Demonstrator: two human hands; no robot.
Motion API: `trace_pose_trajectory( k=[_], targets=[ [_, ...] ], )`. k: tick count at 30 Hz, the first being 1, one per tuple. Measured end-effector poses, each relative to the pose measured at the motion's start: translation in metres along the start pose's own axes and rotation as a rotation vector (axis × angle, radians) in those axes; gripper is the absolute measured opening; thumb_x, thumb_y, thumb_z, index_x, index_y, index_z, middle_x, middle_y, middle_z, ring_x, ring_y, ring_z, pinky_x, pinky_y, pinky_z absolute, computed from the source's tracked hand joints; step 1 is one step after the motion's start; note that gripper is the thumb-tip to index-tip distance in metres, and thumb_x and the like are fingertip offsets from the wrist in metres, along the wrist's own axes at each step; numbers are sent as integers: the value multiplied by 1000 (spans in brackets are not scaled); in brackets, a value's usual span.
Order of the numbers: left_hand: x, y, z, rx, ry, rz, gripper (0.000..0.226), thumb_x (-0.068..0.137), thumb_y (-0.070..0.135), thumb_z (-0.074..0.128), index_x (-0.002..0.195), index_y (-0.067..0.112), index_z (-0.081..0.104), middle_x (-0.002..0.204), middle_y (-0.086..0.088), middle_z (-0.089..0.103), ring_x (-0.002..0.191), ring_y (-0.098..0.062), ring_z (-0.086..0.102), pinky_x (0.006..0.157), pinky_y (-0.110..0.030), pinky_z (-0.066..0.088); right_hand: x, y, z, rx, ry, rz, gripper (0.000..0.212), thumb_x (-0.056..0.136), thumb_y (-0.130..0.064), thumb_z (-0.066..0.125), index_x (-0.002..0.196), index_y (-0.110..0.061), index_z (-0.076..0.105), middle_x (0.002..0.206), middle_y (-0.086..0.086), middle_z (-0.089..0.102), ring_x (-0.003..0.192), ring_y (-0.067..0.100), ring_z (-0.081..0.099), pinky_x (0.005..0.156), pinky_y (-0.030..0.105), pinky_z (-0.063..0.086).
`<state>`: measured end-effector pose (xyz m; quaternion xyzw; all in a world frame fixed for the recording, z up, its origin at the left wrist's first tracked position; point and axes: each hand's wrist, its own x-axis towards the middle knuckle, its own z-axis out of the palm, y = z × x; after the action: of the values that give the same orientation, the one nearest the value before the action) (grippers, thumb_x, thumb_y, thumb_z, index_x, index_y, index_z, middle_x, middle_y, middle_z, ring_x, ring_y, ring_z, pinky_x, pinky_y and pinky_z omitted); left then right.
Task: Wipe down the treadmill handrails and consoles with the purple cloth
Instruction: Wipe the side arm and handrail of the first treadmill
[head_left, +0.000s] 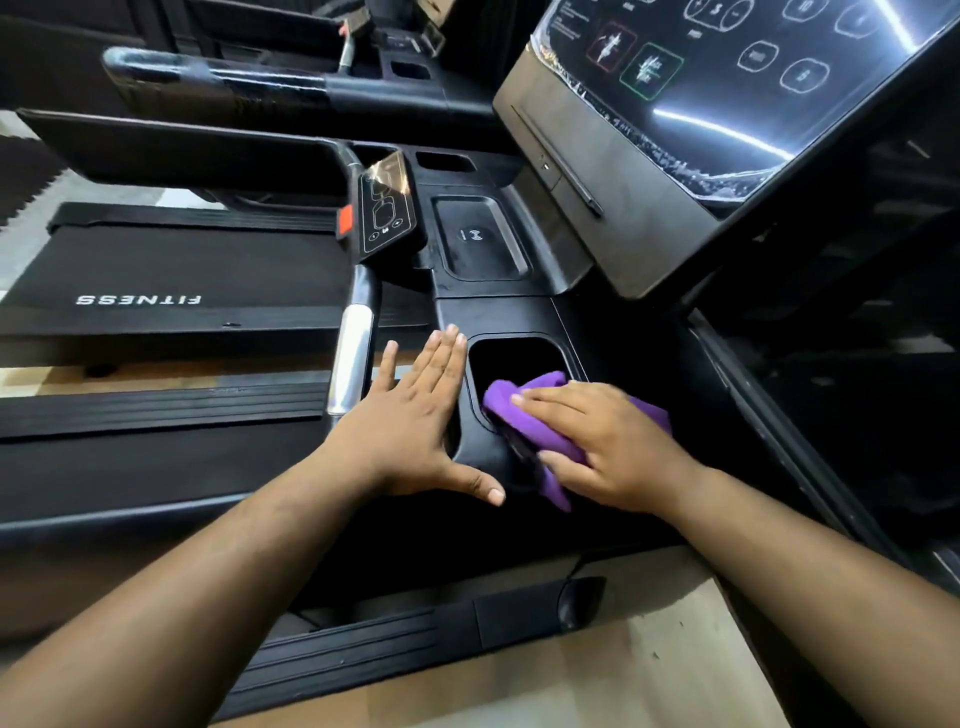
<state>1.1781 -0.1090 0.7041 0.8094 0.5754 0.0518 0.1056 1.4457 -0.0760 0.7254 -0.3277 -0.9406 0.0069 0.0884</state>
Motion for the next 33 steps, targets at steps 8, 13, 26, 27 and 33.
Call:
trace_pose_trajectory(
  k=[8,13,26,27,33],
  targets=[
    [1,2,0,-1,-26,-15,159,44,114,24,153,15,-37,163,1,-40,148,-9,-38,124,-54,-16,64,30,-4,-58,-74,271,67,88,-48,30,151,-32,48,164,-4,36,154,17,25,124,54,12],
    [0,1,0,-3,3,-22,158,47,112,29,153,14,-37,163,0,-40,148,-9,-38,124,-53,-16,30,-6,17,158,304,299,52,85,-29,43,126,-16,72,130,2,71,129,23,60,108,48,47],
    [2,4,-2,-23,-28,-32,157,49,110,35,152,16,-37,159,4,-44,144,-7,-42,123,-55,-19,97,-9,6,-2,-118,634,77,103,-52,37,164,-25,-1,172,0,-8,159,24,-3,122,63,10],
    [2,4,-3,-24,-20,-34,158,48,110,34,152,15,-37,158,4,-45,143,-7,-44,123,-54,-19,105,-20,8,10,-128,583,77,103,-49,38,164,-26,-3,172,-1,-9,159,21,-5,123,60,10],
    [-4,5,-4,-34,36,-31,159,48,109,36,153,13,-35,155,3,-47,145,-9,-42,124,-51,-18,81,-40,2,43,-98,367,66,96,-29,49,160,-28,31,164,-2,33,144,27,35,113,48,38]
  ],
)
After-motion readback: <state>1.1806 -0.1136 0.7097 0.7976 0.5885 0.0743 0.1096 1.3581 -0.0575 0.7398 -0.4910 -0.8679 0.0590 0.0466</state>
